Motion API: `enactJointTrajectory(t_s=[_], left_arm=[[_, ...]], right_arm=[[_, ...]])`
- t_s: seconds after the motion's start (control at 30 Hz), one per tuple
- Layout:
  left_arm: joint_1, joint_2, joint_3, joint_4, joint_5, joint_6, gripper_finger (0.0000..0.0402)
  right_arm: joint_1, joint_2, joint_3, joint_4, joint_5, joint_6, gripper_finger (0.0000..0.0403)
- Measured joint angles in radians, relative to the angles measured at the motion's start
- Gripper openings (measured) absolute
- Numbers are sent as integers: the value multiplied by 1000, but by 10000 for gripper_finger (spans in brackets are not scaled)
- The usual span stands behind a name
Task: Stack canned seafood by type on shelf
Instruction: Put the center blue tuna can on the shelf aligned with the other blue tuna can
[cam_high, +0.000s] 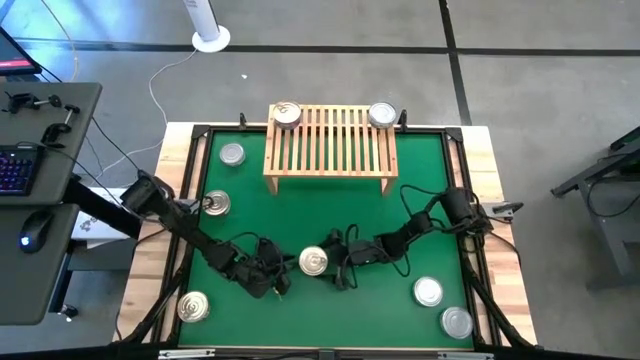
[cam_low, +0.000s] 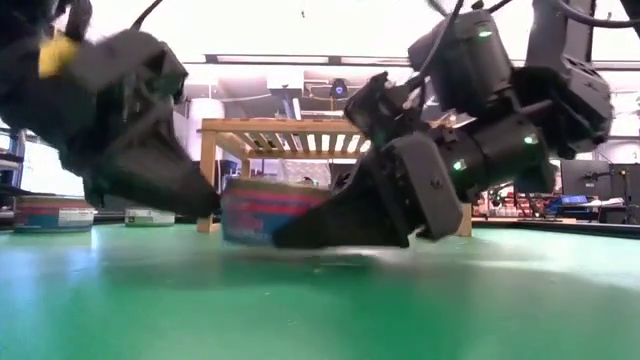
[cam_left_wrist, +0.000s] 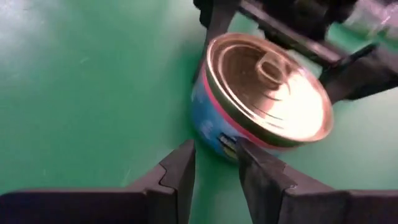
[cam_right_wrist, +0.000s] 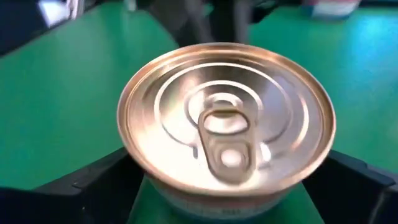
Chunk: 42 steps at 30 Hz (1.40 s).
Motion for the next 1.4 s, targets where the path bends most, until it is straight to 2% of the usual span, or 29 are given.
enactJointTrajectory(t_s=[0.17,0.37,0.53,0.73,0.87,1.03,1.2,1.4], left_arm=[[-71,-82,0,-181,-24,-100,108],[-154,-174,0,-420,-116,-280,108],[-198,-192,-1,-486,-180,-362,108],[-214,-191,-1,-493,-222,-380,108],[-214,-191,-1,-492,-235,-377,108],[-214,-191,-1,-486,-259,-363,108],[-214,-191,-1,-454,-284,-322,108],[-214,-191,-1,-428,-307,-287,108]], right_arm=[[21,-32,-54,32,49,31,380],[46,-124,-73,1,70,37,379],[49,-223,-55,-114,71,28,378],[10,-338,55,-335,66,-27,378],[-57,-391,211,-560,55,-76,378],[-183,-392,442,-831,43,-140,377],[-338,-375,579,-910,24,-125,377],[-474,-349,609,-921,-57,-46,377]])
